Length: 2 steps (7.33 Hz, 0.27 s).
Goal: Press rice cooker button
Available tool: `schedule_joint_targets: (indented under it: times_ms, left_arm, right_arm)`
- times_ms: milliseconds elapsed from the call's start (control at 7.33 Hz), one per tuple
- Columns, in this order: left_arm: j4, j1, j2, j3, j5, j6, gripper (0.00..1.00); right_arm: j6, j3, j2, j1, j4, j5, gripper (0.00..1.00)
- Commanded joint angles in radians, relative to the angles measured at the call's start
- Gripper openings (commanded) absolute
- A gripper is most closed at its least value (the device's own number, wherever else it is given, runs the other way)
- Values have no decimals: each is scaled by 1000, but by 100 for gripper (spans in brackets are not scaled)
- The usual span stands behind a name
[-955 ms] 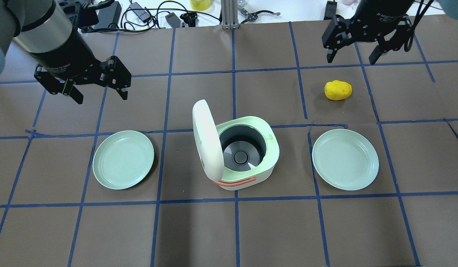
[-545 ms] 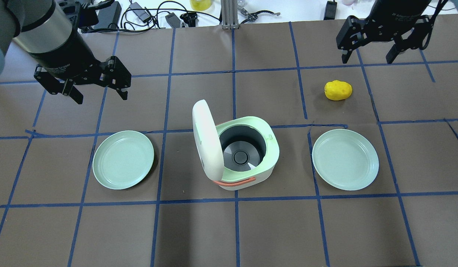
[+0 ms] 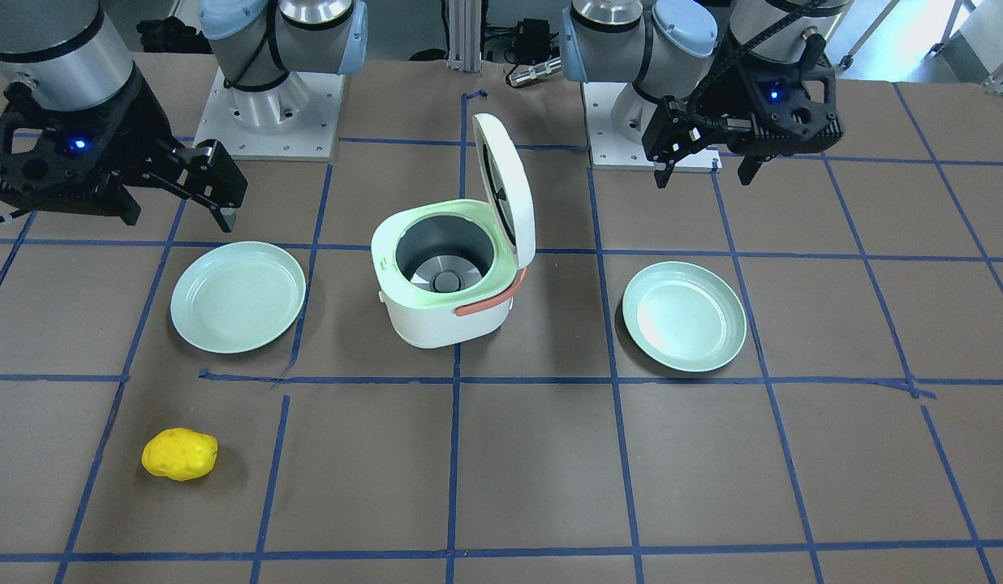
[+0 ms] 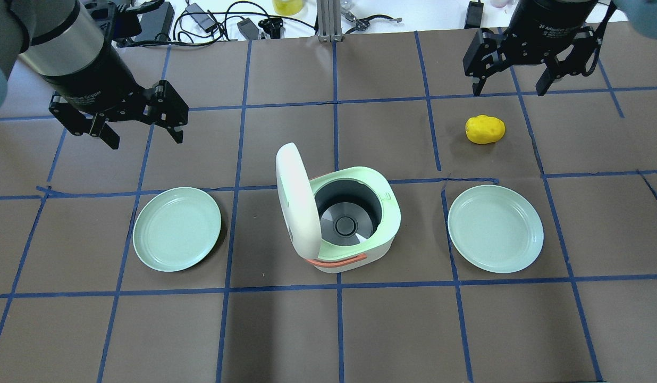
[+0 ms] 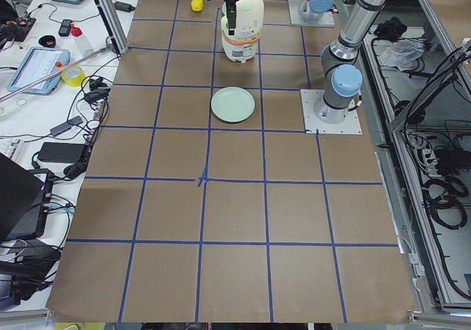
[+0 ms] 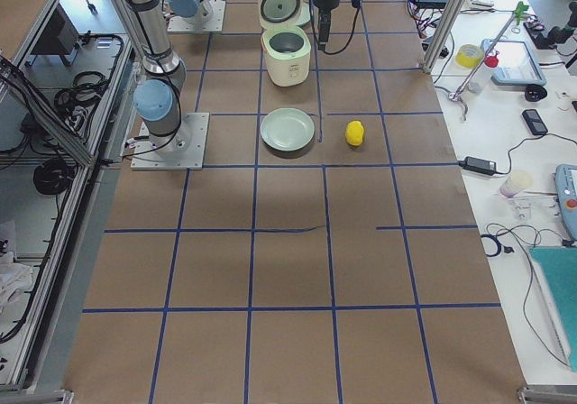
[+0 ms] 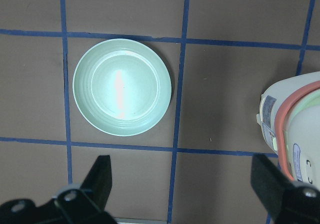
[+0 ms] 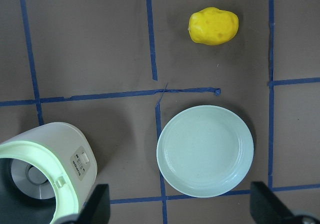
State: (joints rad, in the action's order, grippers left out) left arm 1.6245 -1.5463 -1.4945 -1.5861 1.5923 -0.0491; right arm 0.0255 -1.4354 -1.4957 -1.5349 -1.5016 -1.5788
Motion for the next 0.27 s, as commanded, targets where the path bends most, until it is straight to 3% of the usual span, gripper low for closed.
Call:
schedule_joint_targets:
  times_ms: [0,136]
  left_arm:
    - [0,0,0,0,0,0,100]
    - [0,0,0,0,0,0,100]
  right_arm:
    - [1,-2,2,-2,0,0,100]
    - [-1,-2,5,-2,1,0,100]
